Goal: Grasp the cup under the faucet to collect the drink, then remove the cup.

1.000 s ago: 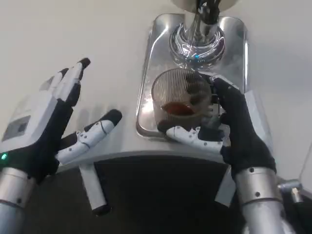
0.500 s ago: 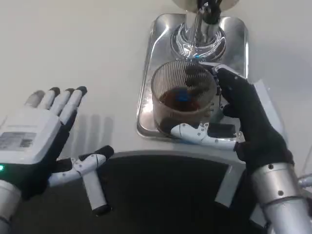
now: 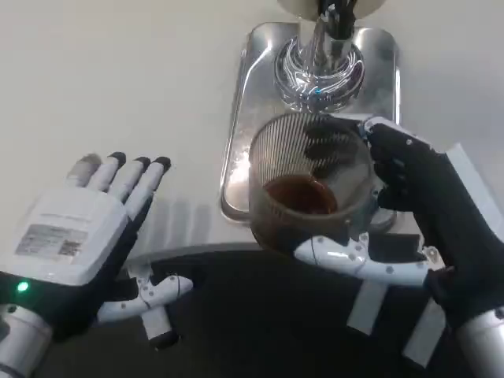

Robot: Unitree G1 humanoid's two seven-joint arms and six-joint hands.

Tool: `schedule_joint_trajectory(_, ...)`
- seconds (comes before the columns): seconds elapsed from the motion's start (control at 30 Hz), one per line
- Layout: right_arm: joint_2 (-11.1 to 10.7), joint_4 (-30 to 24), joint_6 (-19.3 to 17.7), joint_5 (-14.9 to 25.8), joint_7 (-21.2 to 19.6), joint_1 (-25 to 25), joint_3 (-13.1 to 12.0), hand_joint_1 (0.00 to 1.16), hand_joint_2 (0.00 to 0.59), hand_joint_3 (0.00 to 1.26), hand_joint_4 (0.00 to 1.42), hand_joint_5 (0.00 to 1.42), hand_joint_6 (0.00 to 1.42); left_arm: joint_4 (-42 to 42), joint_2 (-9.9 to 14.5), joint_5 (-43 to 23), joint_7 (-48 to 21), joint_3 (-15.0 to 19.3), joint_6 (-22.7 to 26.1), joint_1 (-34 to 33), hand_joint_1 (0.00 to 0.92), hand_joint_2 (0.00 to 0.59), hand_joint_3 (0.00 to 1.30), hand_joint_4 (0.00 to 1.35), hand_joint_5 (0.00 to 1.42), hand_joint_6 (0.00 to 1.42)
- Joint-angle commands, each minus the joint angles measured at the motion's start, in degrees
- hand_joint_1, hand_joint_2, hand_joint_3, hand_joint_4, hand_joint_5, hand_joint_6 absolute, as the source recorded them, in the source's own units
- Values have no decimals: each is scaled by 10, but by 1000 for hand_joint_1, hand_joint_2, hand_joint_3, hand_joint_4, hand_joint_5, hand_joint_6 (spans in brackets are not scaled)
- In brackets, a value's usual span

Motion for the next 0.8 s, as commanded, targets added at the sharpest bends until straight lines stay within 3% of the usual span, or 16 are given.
schedule_joint_trajectory(0.03,-9,-50,11,12,15,18,-10,1162,391,661,695,823,1077,-19,0,-2,-10,4,-6,17,5,163,0,0,0,0)
schedule_joint_trajectory(0.27,-8,-67,6,22,24,46,-21,1162,399,664,694,823,1063,-46,-3,-12,-15,9,-16,28,8,164,0,0,0,0)
schedule_joint_trajectory(0.4,-13,-67,-14,22,34,57,-25,1162,402,660,686,813,1061,-56,-1,-17,-8,14,-32,43,13,177,0,0,0,0)
schedule_joint_trajectory(0.5,-15,-67,-24,36,49,68,-46,1162,402,659,685,813,1060,-64,1,-23,-10,18,-45,52,14,175,0,0,0,0)
schedule_joint_trajectory(0.8,-1,-67,-83,54,72,115,-72,1162,405,655,682,805,1037,-69,-3,-39,-11,25,-74,60,22,168,0,0,0,0)
